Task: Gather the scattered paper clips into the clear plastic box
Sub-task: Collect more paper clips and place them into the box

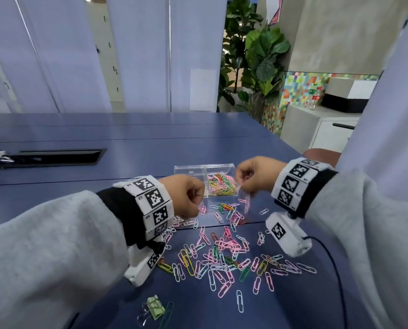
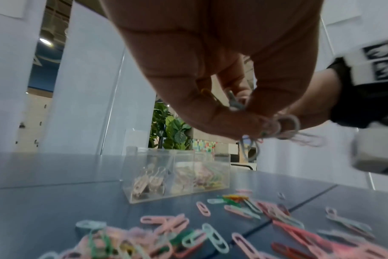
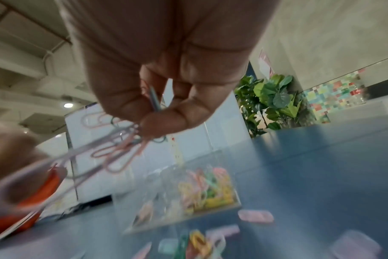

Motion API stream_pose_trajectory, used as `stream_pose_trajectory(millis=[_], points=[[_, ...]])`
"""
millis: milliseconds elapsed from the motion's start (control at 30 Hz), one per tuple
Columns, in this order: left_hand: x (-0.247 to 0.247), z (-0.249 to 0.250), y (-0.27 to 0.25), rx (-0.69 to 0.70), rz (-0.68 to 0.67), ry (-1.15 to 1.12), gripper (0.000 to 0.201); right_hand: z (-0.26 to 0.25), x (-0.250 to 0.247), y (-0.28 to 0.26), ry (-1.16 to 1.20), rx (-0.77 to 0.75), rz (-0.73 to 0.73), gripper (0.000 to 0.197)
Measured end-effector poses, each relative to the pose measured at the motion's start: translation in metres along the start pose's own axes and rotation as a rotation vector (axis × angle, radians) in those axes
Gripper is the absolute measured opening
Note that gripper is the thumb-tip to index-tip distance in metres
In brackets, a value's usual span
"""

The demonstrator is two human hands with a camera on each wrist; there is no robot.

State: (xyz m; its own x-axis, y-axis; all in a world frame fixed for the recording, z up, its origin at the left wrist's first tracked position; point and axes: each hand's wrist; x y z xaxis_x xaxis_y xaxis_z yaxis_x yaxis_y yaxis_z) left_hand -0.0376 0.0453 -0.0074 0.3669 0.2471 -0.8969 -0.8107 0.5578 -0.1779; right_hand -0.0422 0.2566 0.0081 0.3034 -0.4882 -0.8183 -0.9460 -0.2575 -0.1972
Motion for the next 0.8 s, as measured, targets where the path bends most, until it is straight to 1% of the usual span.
stream_pose_trajectory(millis=[67,133,200,233,300,367,467,567,633,700,733,800], points=[[-0.011,-0.004,0.001,0.015,0.033,-0.031,0.027,-0.004,-0.008,0.027,0.024,0.002,0.138,0.031],[-0.022,-0.008,0.005,0.019,0.068,-0.084,0.026,-0.007,-0.012,0.053,-0.032,0.038,0.264,0.029],[-0.033,-0.011,0.010,0.016,0.113,-0.105,0.025,-0.007,-0.013,0.073,-0.111,0.074,0.348,0.025],[-0.038,-0.012,0.015,0.016,0.134,-0.115,0.026,-0.006,-0.012,0.081,-0.137,0.088,0.360,0.022],[-0.046,-0.013,0.026,0.019,0.167,-0.141,0.029,0.000,-0.007,0.091,-0.168,0.115,0.314,0.019],[-0.050,-0.013,0.041,0.019,0.202,-0.170,0.031,0.008,0.000,0.096,-0.171,0.115,0.278,0.024],[-0.051,-0.006,0.067,0.020,0.240,-0.162,0.029,0.016,0.005,0.089,-0.167,0.065,0.304,0.031],[-0.046,0.005,0.094,0.003,0.256,-0.087,0.027,0.024,0.004,0.072,-0.164,0.034,0.323,0.029],[-0.042,0.013,0.109,-0.012,0.240,-0.035,0.028,0.028,0.002,0.058,-0.162,0.019,0.311,0.026],[-0.037,0.020,0.121,-0.028,0.193,0.025,0.029,0.031,-0.001,0.044,-0.177,0.006,0.273,0.021],[-0.034,0.022,0.127,-0.037,0.166,0.060,0.027,0.032,-0.002,0.038,-0.183,0.002,0.257,0.020],[-0.026,0.022,0.133,-0.069,0.117,0.109,0.016,0.034,-0.003,0.027,-0.199,-0.006,0.240,0.018]])
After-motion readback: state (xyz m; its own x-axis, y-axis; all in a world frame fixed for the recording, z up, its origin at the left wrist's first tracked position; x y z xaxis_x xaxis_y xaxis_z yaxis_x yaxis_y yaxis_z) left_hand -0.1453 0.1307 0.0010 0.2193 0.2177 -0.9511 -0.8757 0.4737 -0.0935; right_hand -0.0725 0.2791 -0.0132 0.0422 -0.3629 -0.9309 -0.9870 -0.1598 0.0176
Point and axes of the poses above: each hand's wrist, its own y-axis towards the middle knuckle, its own x-axis out of the palm, z = x × y, and after that the axes turned 7 degrees about -z, right-handed
